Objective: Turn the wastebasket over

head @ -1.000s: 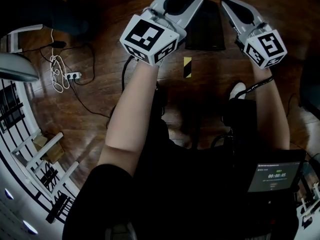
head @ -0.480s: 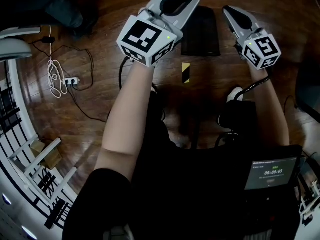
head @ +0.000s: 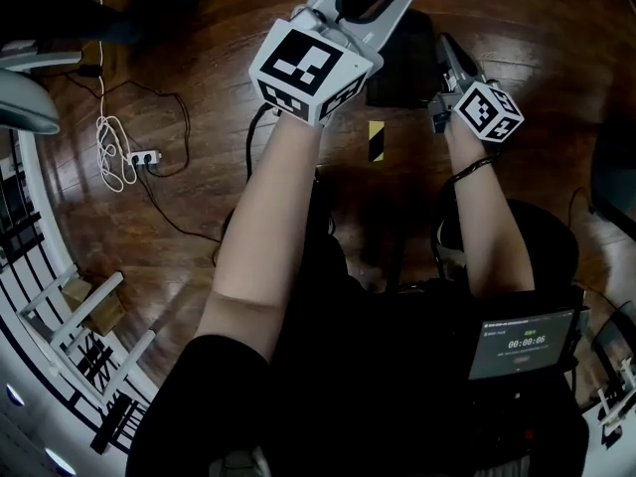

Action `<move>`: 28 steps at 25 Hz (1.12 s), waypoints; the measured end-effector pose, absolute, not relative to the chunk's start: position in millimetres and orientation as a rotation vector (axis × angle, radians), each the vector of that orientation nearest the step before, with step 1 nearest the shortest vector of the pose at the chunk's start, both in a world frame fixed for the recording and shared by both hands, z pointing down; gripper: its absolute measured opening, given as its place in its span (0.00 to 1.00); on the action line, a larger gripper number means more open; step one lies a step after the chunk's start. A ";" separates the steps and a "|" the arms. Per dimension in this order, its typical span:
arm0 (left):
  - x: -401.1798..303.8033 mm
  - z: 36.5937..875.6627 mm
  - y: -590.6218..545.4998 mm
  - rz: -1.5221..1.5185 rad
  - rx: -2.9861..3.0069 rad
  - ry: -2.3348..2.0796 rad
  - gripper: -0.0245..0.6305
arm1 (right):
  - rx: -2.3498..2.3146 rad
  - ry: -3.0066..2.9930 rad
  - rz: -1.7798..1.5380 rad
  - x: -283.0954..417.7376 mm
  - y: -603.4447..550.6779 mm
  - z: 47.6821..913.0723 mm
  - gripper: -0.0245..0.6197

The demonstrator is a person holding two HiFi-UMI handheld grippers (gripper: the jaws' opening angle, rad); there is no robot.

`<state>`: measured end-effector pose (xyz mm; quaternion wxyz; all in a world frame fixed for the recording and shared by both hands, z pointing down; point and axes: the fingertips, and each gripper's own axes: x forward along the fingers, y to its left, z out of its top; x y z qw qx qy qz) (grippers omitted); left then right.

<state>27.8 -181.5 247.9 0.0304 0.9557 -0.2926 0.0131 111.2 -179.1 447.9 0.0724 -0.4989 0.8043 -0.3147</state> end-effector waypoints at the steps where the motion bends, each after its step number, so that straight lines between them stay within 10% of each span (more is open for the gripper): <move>1: 27.6 246.2 -180.9 0.038 2.947 -0.901 0.04 | -1.519 2.375 -0.993 113.1 -171.5 461.8 0.08; 28: 21.1 230.0 -185.5 -0.052 2.903 -0.912 0.04 | -1.654 1.297 -1.598 122.1 -53.2 653.7 0.35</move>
